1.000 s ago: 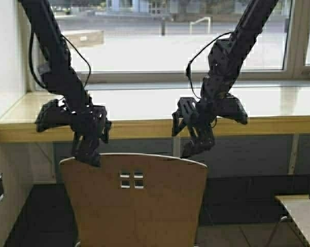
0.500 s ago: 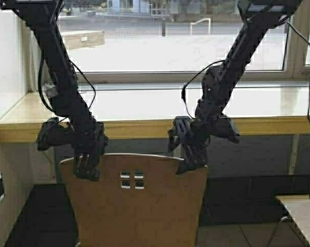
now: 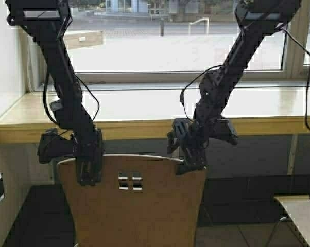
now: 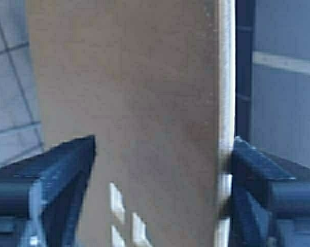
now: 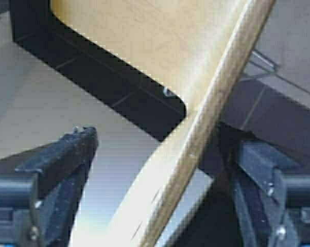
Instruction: Push the chairs under the table
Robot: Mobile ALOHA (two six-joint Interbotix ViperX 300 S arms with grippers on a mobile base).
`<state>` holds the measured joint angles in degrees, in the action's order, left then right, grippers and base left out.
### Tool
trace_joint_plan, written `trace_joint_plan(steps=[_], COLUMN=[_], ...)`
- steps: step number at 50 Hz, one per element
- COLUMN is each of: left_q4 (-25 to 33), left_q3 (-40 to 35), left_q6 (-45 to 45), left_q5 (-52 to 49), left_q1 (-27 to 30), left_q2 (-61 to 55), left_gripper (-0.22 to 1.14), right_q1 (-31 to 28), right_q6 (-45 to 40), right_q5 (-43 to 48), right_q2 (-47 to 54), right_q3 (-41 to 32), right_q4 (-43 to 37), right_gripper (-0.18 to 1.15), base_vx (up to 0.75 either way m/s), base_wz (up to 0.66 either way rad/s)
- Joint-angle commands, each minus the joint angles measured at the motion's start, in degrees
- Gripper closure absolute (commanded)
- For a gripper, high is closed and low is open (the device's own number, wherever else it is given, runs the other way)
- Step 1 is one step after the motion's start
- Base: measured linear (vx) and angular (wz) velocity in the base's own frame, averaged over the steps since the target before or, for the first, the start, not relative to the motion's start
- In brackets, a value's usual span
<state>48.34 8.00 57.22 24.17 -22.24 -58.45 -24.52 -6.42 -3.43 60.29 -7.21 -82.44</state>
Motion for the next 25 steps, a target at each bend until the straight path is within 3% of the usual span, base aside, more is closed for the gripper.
trace_joint_plan(steps=[1,9,14,17,25], left_q4=[0.3,0.3,0.3,0.2,0.1], left_q3=[-0.2,-0.3,-0.3,-0.2,-0.2], left_q6=[0.4,0.8,1.3,1.3,1.3], left_q5=[-0.8,-1.0,-1.1,-1.1,-1.1], left_q1=[-0.3,-0.3,-0.3,-0.3,-0.3], left_q2=[1.4,1.5,1.6,1.6,1.6], left_gripper=[0.2,0.59,0.7,0.7,0.7], right_q1=[0.0,-0.1,-0.1,-0.1,0.0], right_q6=[0.2,0.2,0.2,0.2,0.2], right_q5=[0.0,-0.3,0.0,0.0,-0.5], right_q2=[-1.5,-1.4,-1.5,-1.4,-1.6], right_q3=[-0.7,-0.7,-0.8,-0.7,-0.4], right_q4=[0.0,0.1,0.0,0.0,0.0], right_gripper=[0.12,0.6,0.88,0.94,0.92], base_vx=[0.02,0.02,0.02,0.03,0.04], base_wz=[-0.02,-0.03,-0.03,-0.01,0.0])
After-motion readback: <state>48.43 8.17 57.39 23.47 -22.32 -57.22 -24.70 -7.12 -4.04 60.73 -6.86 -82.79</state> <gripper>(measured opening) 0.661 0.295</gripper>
